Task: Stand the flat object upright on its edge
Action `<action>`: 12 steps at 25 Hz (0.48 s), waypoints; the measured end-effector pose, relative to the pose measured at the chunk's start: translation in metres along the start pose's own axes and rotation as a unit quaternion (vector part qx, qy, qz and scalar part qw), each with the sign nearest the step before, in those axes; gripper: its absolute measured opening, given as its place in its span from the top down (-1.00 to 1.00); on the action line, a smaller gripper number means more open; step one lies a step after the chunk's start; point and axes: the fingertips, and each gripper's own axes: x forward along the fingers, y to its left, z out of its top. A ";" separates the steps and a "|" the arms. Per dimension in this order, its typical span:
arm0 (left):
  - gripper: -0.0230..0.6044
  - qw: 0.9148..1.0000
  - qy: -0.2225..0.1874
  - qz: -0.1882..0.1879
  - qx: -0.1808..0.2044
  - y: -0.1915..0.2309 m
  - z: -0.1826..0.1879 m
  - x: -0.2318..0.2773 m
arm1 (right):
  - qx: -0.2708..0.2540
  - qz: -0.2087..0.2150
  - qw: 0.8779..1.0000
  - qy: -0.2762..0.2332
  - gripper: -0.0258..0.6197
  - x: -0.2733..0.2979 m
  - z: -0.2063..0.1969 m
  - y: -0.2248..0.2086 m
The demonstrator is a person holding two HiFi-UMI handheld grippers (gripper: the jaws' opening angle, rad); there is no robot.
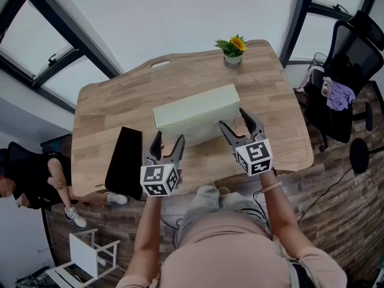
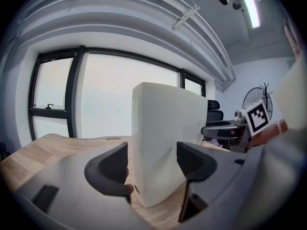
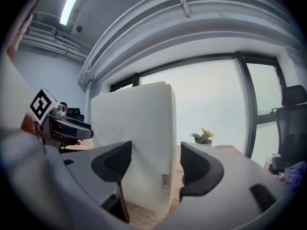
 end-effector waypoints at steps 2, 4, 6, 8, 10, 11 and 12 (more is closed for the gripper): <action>-0.05 1.000 -0.001 0.003 0.000 -0.001 0.001 -0.002 | 0.001 0.000 1.000 -0.002 -0.03 -0.002 0.002 0.000; -0.05 1.000 -0.002 0.005 0.000 -0.001 0.001 -0.003 | 0.001 0.001 1.000 -0.004 -0.02 -0.002 0.003 0.001; -0.05 1.000 -0.003 0.006 0.000 0.000 0.002 -0.004 | 0.001 0.002 1.000 -0.005 -0.02 -0.001 0.003 0.001; -0.05 1.000 -0.003 0.008 0.000 -0.001 0.002 -0.003 | 0.001 0.002 1.000 -0.005 -0.02 -0.001 0.004 0.001; -0.05 1.000 -0.004 0.009 0.000 -0.001 0.003 -0.003 | 0.001 0.003 1.000 -0.006 -0.01 -0.001 0.003 0.001; -0.05 1.000 -0.005 0.009 0.000 -0.002 0.003 -0.003 | 0.001 0.003 1.000 -0.006 -0.02 -0.002 0.002 0.000; -0.05 1.000 -0.005 0.010 0.000 -0.003 0.003 -0.003 | 0.001 0.003 1.000 -0.006 -0.01 -0.003 0.002 0.000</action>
